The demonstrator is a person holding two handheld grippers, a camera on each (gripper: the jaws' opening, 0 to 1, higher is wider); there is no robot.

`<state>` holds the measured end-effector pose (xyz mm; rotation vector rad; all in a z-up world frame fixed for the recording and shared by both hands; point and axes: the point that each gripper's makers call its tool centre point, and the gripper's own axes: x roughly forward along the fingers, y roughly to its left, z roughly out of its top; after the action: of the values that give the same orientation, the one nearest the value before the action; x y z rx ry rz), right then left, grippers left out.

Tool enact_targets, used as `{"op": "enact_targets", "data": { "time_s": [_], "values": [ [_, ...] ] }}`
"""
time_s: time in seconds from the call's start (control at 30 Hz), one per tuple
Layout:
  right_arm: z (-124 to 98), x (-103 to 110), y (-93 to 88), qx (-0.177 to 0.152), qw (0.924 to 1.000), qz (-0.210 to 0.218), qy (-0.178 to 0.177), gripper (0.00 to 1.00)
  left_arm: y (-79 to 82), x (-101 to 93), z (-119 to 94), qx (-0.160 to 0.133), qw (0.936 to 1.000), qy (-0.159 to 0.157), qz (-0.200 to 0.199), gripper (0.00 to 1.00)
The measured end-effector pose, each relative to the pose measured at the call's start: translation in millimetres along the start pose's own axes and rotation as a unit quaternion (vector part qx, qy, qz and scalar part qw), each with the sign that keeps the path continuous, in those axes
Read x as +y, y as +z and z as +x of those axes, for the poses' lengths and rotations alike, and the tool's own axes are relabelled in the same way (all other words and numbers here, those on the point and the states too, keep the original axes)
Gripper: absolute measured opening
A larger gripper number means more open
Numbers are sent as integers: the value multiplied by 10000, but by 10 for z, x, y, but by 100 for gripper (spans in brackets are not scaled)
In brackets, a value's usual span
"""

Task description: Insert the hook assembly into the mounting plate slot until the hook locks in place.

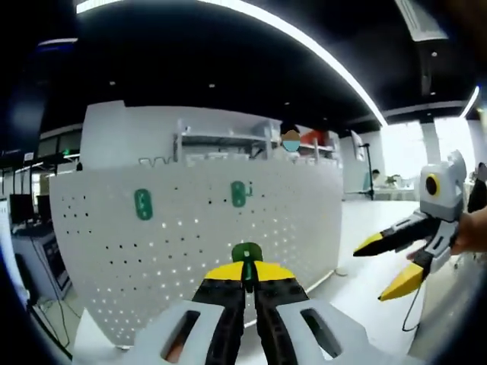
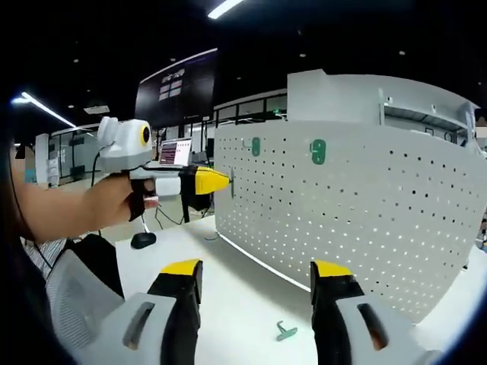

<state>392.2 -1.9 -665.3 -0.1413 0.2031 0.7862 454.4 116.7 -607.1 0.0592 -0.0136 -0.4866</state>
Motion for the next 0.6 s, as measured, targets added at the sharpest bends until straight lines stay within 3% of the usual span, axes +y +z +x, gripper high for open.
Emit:
{"op": "enact_targets", "data": {
  "time_s": [0.37, 0.6],
  "values": [
    [-27, -57, -19, -33, 10000, 75, 2, 59, 352, 298, 209, -361, 9985, 408, 29, 3],
    [-28, -128, -50, -40, 9998, 193, -14, 59, 447, 460, 397, -441, 9966, 684, 137, 3]
  ]
}}
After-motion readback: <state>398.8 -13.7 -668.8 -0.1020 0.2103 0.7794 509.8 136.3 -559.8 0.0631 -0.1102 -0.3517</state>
